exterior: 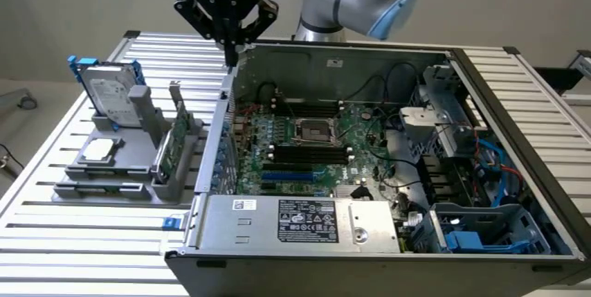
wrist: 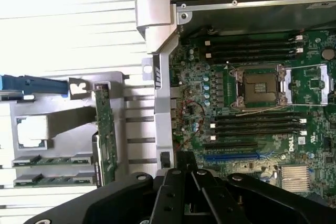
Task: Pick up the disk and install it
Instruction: 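Reach for the disk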
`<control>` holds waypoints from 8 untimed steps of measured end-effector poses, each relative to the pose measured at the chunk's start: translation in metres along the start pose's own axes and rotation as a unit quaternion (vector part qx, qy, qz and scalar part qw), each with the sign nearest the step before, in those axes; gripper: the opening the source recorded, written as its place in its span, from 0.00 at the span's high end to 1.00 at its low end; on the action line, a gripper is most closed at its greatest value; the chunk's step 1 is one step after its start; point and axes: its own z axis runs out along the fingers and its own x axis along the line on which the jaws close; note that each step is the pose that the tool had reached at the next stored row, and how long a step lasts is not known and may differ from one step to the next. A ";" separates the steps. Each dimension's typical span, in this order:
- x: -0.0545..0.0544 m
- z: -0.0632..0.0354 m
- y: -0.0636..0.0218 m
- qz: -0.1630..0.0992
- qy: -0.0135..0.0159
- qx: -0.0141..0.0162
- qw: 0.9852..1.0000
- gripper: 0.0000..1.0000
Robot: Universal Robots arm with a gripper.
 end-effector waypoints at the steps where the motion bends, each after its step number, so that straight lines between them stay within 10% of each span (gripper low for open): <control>1: 0.005 0.0006 0.0004 0.000 0.000 0.000 1.000 0.89; 8: 0.037 0.0041 0.0025 0.000 0.001 0.000 1.000 0.89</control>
